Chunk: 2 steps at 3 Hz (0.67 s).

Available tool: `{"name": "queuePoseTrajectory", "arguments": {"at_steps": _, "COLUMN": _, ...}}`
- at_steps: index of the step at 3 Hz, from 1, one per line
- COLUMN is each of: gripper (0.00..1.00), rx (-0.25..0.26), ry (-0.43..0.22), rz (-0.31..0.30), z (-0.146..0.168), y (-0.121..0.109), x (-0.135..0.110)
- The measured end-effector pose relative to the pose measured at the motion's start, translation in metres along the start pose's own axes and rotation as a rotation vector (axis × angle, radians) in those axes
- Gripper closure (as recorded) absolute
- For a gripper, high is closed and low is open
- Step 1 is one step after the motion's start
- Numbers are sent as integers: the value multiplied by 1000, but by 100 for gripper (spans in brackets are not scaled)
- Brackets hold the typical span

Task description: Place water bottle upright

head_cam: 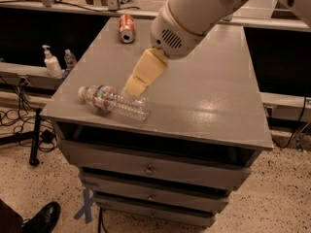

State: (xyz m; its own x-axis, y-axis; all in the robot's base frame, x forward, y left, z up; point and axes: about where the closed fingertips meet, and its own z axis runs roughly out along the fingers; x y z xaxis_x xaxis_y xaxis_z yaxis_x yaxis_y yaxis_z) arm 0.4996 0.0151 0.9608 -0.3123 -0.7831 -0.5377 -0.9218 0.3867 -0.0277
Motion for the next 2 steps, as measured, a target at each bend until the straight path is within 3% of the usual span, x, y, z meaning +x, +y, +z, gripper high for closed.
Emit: {"name": "queuePoseTrajectory", "arguments": {"at_steps": 2, "gripper": 0, "rx": 15, "ry": 5, "rz": 10, "z": 44, "y": -12, "x": -34}}
